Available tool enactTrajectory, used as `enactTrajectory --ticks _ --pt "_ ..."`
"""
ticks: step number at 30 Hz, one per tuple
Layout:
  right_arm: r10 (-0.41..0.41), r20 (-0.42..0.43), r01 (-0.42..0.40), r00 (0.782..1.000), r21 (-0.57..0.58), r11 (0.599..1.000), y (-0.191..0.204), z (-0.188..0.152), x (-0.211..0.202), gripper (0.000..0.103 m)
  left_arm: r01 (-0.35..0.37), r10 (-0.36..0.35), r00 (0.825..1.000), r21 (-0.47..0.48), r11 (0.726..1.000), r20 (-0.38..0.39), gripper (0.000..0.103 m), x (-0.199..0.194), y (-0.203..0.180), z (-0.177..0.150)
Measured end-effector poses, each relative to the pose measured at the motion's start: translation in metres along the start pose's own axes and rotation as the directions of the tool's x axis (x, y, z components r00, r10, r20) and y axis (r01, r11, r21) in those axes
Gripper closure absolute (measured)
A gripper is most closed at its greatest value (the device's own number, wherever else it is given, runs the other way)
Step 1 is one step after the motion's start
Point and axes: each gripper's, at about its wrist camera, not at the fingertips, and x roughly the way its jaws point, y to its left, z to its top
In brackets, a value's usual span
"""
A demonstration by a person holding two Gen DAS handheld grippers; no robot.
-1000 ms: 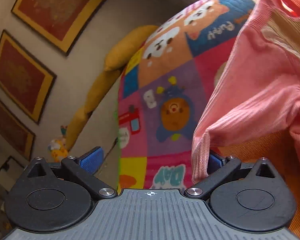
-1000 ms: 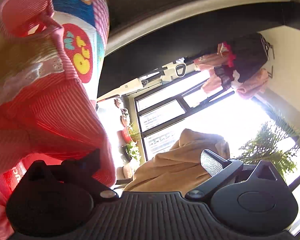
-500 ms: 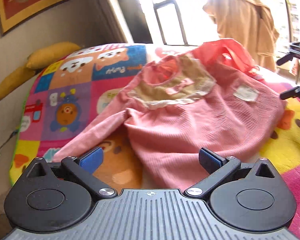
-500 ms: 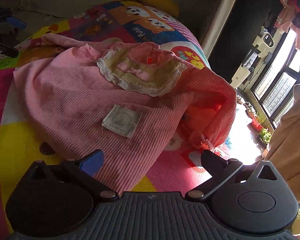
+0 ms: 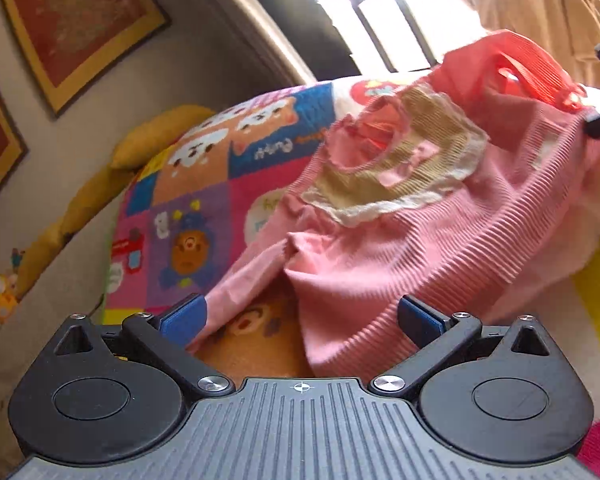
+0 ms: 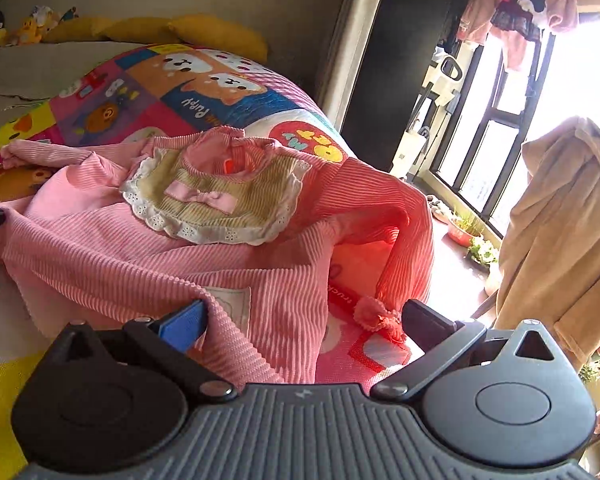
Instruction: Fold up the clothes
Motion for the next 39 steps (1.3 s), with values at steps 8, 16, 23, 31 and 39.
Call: enactTrajectory --ticks 8,16,23,31,39 --pt "-0.182 -0.030 0.176 0.983 -0.149 0.973 0.009 -0.042 -0.006 0.000 -0.090 0.088 0.996 -0.225 0.970 -0.020 0.000 0.010 0.054 0.001" --pt "-0.259 0.053 0.255 0.964 0.075 0.964 -0.028 -0.025 -0.022 0.000 0.220 -0.225 0.969 0.052 0.974 0.101 0.000 -0.052 -0.019 -0.014" --pt "-0.297 0.126 0.282 0.947 0.120 0.952 -0.040 0.005 -0.024 0.000 -0.093 0.090 0.995 -0.095 0.991 -0.031 0.000 0.021 0.006 0.007" --pt "-0.168 -0.012 0.164 0.986 -0.173 0.971 0.018 -0.031 0.004 0.000 -0.195 0.167 0.979 -0.301 0.934 -0.114 0.000 0.047 0.070 0.010" --pt "-0.385 0.018 0.379 0.923 -0.236 0.895 -0.015 -0.040 0.010 0.000 -0.180 0.153 0.973 -0.160 0.971 -0.171 0.000 0.022 0.060 -0.040"
